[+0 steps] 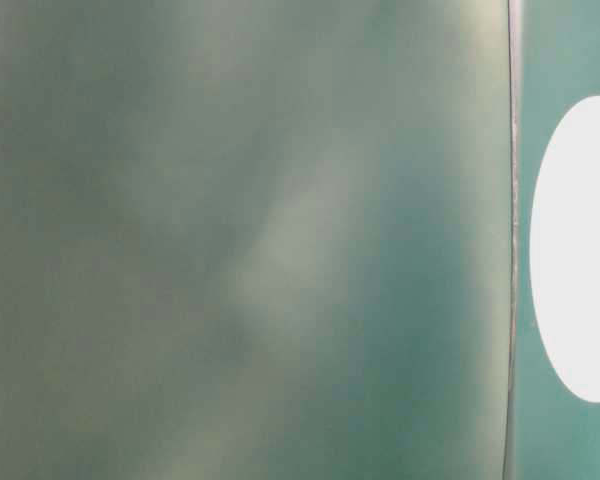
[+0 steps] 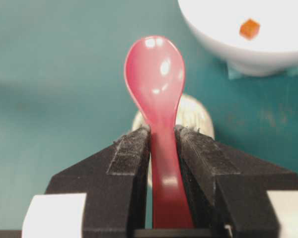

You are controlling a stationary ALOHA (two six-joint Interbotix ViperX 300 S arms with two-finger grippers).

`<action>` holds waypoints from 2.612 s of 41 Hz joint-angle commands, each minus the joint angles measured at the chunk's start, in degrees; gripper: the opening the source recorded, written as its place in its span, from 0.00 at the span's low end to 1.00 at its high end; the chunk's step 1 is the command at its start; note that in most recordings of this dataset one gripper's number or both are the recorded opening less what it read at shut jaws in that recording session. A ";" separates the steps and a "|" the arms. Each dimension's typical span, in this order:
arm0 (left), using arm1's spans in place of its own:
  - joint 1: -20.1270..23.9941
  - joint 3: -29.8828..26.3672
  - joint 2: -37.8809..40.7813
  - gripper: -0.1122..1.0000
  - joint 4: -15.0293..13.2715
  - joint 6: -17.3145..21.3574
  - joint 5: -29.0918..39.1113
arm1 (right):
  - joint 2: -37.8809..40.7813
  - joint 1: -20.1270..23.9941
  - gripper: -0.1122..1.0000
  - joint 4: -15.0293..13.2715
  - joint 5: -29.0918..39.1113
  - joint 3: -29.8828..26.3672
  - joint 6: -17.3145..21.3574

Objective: Grip the spoon and scoop the red block from the bowl with right arm.
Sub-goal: 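Lift the spoon with the right gripper and carry it over the white bowl, then lower the spoon bowl into the white bowl beside the red cube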

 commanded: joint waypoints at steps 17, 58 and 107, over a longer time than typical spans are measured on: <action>0.09 -1.32 0.18 0.11 0.18 -0.09 -0.26 | -12.39 -23.99 0.33 -0.09 40.69 -17.93 -8.61; 0.09 -1.32 0.09 0.11 0.18 -0.79 2.20 | 6.77 -38.14 0.33 -5.54 75.50 -46.85 -0.18; 0.09 -1.23 0.09 0.11 0.18 -0.79 2.20 | 15.82 -32.78 0.33 -28.74 86.75 -52.21 22.59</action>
